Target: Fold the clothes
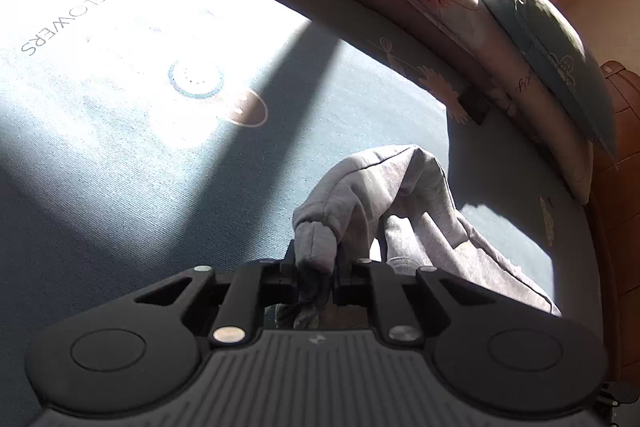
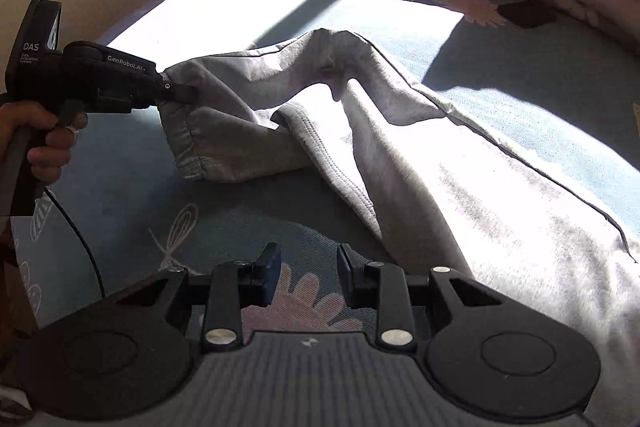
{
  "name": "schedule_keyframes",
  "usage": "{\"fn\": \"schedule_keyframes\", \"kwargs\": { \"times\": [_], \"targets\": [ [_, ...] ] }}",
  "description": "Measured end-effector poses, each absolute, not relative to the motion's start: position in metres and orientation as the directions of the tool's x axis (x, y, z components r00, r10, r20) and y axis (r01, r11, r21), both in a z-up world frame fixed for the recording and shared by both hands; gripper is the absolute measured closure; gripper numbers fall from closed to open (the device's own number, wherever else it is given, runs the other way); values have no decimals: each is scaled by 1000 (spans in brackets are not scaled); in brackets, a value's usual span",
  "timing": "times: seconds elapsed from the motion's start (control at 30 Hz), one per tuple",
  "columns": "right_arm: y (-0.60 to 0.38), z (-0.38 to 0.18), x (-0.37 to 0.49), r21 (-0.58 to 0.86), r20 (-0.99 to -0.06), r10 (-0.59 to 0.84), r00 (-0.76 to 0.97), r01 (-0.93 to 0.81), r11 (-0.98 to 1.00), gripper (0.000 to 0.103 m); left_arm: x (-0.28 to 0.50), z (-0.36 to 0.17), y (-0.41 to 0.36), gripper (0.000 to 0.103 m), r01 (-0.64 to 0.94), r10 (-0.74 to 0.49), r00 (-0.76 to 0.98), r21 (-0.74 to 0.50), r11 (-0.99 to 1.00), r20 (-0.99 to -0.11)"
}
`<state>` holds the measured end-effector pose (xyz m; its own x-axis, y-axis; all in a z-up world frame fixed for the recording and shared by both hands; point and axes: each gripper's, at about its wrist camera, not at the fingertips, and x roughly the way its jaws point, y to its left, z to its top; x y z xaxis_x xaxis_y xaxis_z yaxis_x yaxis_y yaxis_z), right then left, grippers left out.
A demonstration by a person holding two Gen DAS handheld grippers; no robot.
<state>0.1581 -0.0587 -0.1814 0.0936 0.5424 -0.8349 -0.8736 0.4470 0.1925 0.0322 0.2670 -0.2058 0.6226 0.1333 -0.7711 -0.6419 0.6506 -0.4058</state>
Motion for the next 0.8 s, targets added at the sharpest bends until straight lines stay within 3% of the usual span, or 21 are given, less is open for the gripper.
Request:
{"fn": "schedule_keyframes", "kwargs": {
  "times": [0.37,0.8],
  "targets": [
    [-58,-180,173,161,-840,523,141,-857,490,68,77,-189,327,91,-687,267,442,-132,714,-856],
    [-54,-187,188,122,-858,480,182,-835,536,68,135,-195,375,91,-673,329,355,5,739,-875]
  ]
}}
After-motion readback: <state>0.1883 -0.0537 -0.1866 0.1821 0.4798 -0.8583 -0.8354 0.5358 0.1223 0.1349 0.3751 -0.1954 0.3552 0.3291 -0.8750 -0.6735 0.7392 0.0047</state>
